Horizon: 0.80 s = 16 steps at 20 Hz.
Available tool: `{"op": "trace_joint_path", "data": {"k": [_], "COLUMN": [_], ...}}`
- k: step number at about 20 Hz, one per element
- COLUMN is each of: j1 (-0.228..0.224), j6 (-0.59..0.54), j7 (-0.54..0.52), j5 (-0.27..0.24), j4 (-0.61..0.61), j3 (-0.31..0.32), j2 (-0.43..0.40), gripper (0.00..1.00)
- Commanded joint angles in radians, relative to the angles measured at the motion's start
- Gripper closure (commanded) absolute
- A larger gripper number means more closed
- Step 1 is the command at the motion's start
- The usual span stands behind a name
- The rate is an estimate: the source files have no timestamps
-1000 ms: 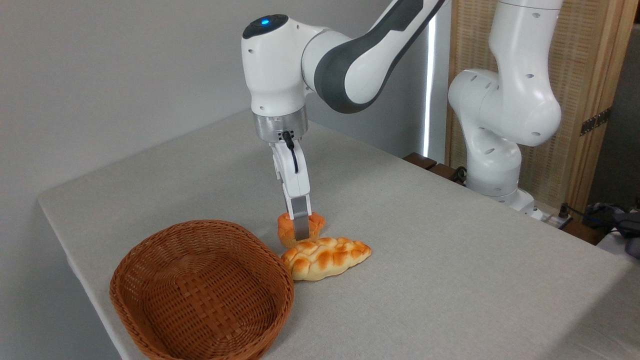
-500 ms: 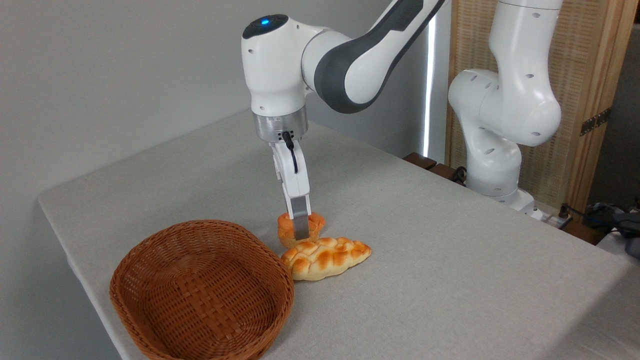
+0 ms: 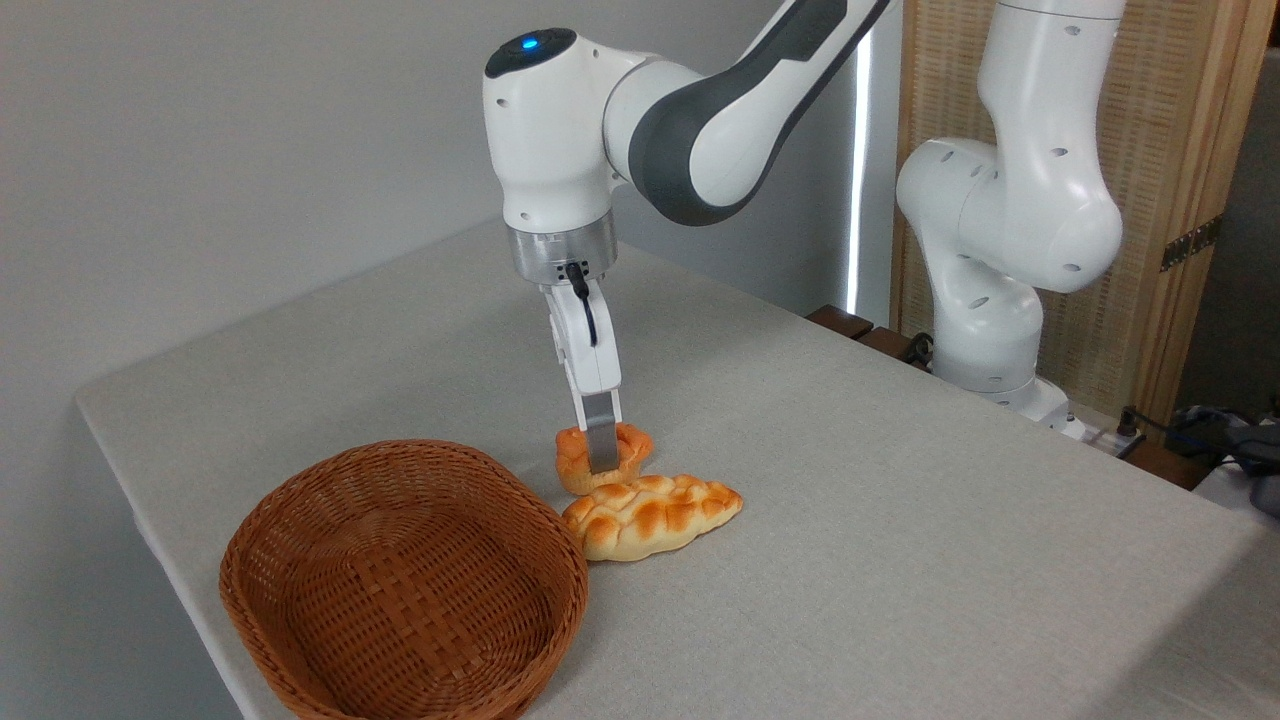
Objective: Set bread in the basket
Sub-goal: 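Close the gripper on the orange bun and lift it, then carry the held bun over the wicker basket and lower it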
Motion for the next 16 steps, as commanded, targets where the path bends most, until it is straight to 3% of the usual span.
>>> {"op": "trace_joint_path", "data": {"k": [1,5,7,12,16], "j1": [-0.003,-0.005,-0.005,-0.005,-0.005], "j6": [-0.057,-0.212,-0.241,-0.232,-0.186], "j7": [0.006,-0.094,-0.096,-0.119,-0.116], "j5": [-0.016,-0.016,-0.020,-0.166,-0.214], "j4": [0.011,0.126,0.170,0.314,0.423], "j3": [0.008,0.011,0.034,0.113,0.153], "j2": [-0.020,-0.020,-0.019,0.032,0.112], "gripper": [0.61,0.61,0.61,0.61,0.61]}}
